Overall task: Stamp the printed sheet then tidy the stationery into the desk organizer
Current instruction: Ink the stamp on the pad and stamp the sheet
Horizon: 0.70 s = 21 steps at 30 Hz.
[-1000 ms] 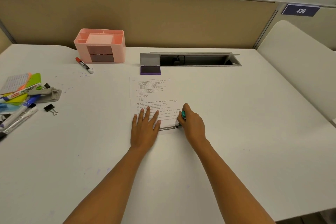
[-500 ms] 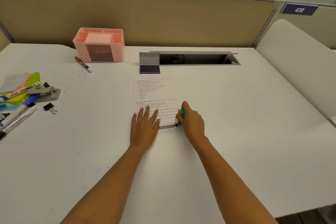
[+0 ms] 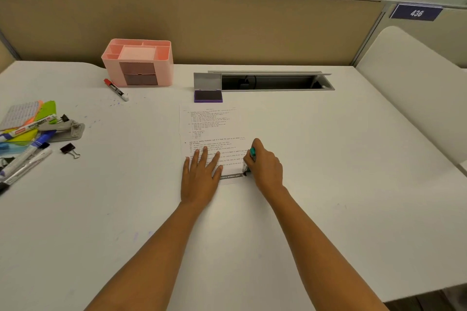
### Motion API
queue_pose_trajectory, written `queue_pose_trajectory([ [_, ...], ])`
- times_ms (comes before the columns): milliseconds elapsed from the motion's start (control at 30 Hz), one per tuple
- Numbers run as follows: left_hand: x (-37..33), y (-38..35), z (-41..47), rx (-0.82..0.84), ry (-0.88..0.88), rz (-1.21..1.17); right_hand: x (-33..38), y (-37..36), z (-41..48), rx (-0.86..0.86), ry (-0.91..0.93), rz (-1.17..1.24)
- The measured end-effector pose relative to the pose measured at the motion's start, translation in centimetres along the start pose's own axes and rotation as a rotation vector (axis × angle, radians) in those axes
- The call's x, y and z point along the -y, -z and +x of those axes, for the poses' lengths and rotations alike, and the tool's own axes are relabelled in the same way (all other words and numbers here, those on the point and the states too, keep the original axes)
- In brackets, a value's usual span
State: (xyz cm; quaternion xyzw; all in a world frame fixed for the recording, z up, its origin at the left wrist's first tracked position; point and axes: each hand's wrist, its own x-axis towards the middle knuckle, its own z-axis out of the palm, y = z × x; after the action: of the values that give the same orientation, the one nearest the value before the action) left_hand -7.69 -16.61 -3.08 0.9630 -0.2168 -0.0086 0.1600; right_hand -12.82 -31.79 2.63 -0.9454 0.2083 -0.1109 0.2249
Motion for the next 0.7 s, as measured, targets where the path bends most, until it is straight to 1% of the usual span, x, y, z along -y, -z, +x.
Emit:
queue_pose_trajectory([
  [33, 0.0, 0.0, 0.0, 0.006, 0.002, 0.007, 0.0, 0.5, 0.5, 0.017, -0.047, 0.075],
  [67, 0.0, 0.0, 0.1, 0.009, 0.003, 0.010, -0.2, 1.1, 1.1, 0.014, -0.133, 0.204],
  [100, 0.0, 0.0, 0.0, 0.007, 0.003, 0.004, -0.6, 1.7, 1.9, -0.018, -0.262, 0.390],
  [167, 0.0, 0.0, 0.0, -0.016, 0.001, -0.021, -1.8, 3.1, 3.1, -0.103, -0.574, 0.842],
  [200, 0.0, -0.1, 0.0, -0.023, 0.000, -0.027, -2.3, 3.6, 3.5, -0.107, -0.689, 1.057],
  [233, 0.0, -0.1, 0.0, -0.026, -0.001, -0.028, -2.7, 4.1, 3.7, -0.098, -0.757, 1.224],
  [267, 0.0, -0.1, 0.0, -0.025, -0.002, -0.027, -2.9, 4.4, 4.0, -0.086, -0.786, 1.323],
  [300, -0.1, -0.1, 0.0, -0.021, -0.002, -0.025, -3.0, 4.7, 4.2, -0.074, -0.789, 1.367],
  [433, -0.1, 0.0, 0.0, -0.023, 0.008, -0.013, -2.2, 5.3, 4.7, -0.025, -0.705, 1.306],
  [600, -0.1, 0.1, 0.0, -0.023, 0.005, -0.033, -0.7, 4.8, 5.8, 0.000, -0.603, 1.020],
  [700, -0.1, 0.1, 0.0, -0.057, -0.004, -0.049, 0.3, 4.4, 6.7, -0.011, -0.544, 0.906],
])
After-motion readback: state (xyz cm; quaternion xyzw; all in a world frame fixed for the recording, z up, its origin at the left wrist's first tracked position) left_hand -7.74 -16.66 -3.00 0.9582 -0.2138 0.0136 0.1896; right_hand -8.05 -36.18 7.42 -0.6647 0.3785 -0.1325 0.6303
